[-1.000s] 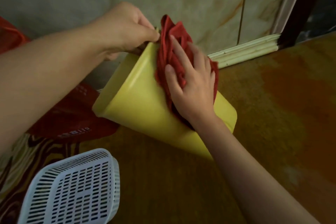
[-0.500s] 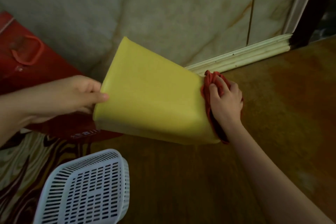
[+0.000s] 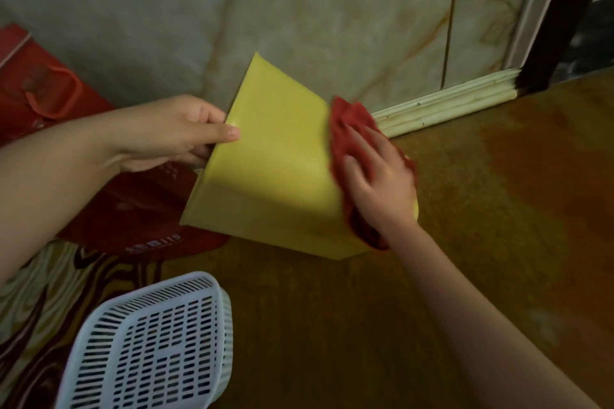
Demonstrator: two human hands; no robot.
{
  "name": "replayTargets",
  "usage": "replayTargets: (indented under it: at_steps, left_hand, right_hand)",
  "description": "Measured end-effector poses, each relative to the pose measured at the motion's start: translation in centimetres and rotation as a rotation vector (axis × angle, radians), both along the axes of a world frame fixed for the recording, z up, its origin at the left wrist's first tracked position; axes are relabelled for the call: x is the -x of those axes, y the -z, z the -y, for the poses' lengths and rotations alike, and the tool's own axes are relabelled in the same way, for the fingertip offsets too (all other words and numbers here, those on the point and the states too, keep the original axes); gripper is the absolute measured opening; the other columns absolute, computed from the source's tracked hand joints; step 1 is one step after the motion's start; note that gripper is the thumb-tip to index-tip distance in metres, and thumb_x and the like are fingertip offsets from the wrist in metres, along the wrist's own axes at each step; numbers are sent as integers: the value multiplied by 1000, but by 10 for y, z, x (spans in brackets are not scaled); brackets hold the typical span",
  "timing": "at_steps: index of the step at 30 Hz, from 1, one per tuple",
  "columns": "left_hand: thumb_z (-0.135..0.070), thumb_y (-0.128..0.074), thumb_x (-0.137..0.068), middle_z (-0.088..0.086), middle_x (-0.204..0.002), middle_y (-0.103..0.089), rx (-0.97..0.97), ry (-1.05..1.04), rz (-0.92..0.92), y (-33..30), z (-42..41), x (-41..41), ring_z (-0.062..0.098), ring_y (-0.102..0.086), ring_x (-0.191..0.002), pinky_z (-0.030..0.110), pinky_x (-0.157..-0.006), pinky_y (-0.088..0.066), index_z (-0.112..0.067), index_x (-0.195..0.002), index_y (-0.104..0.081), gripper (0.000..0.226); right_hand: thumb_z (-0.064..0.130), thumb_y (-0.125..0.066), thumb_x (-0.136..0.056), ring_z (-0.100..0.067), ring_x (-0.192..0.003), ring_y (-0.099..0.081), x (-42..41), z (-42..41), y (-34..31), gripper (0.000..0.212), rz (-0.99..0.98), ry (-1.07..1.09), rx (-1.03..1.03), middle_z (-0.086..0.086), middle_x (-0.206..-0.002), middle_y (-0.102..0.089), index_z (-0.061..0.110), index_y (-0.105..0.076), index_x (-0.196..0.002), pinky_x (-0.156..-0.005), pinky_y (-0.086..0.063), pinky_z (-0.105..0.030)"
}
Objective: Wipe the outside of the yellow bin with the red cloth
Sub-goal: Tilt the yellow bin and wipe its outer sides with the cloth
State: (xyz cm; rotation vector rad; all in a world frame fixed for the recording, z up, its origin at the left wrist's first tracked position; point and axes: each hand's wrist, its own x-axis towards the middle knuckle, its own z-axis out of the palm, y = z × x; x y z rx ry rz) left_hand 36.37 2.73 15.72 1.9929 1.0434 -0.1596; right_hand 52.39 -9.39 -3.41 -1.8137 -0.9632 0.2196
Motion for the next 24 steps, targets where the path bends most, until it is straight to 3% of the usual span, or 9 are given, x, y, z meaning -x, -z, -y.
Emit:
replayTargets:
  at_steps: [3,5,7,11,15,16,19,22,24]
  left_hand:
    - [-30,-60,-64,-5,-71,-75,67,-102,93,1,3,-6,6,-69,-68,16,-58,-54,-14,-82,-68,25]
    - [-31,-63,-62,-7,-67,-74,48,-119,126,2,4,-20,5,-68,-66,17,-63,-55,-15,-82,-68,26]
    - [-26,-64,-70,-7,-65,-74,2,-143,144,-1,1,-33,5,-68,-64,19,-67,-55,-13,-85,-68,20]
    - [-19,-59,-82,-8,-55,-71,-43,-165,177,-2,-1,-60,3,-66,-55,18,-59,-55,-11,-81,-65,10]
    - [-23,-52,-87,-5,-58,-71,50,-166,330,4,2,-71,5,-65,-56,19,-57,-54,-14,-77,-62,16]
    - [-24,-54,-86,-5,-66,-72,14,-121,294,7,0,-62,5,-65,-61,22,-61,-54,-15,-80,-64,15]
    - [-17,-57,-84,-7,-78,-72,-392,199,-6,29,-3,-20,-3,-63,-67,25,-63,-50,-20,-86,-66,10]
    - [-12,-52,-87,-19,-75,-70,-414,188,106,44,0,-4,-7,-65,-76,11,-64,-50,-30,-84,-62,21]
    - [-11,-52,-86,-25,-71,-71,-348,155,171,45,1,-9,-5,-66,-77,9,-63,-50,-34,-82,-62,25]
  right_hand:
    - [53,-37,-85,-22,-132,-39,-26,24,49,51,-433,191,96,2,-145,-41,33,-49,-130,-108,-31,-46]
    - [53,-35,-84,-25,-130,-41,-27,29,53,56,-571,284,92,-1,-144,-42,27,-49,-131,-108,-32,-48]
    - [49,-33,-85,-24,-132,-38,-13,27,38,54,-440,292,41,-2,-145,-42,26,-50,-131,-111,-26,-52]
    - [49,-31,-86,-21,-137,-30,33,0,-27,53,-43,120,-132,-3,-147,-39,35,-40,-137,-111,-13,-51]
    - [49,-35,-89,-23,-137,-29,35,-32,-61,51,174,102,-176,-4,-146,-39,38,-34,-139,-106,-20,-55]
    - [50,-35,-90,-23,-136,-31,25,-34,-55,51,183,98,-165,-4,-145,-40,38,-34,-139,-105,-22,-56]
    - [51,-35,-90,-24,-134,-32,2,-33,-19,51,109,132,-154,-5,-142,-41,39,-34,-139,-106,-21,-56]
    - [50,-36,-91,-23,-136,-26,0,-34,23,50,-14,201,-119,-6,-145,-35,40,-32,-139,-109,-15,-54]
    - [47,-38,-92,-22,-139,-20,-1,-34,47,49,-265,224,-125,-5,-150,-24,40,-29,-140,-115,-14,-50]
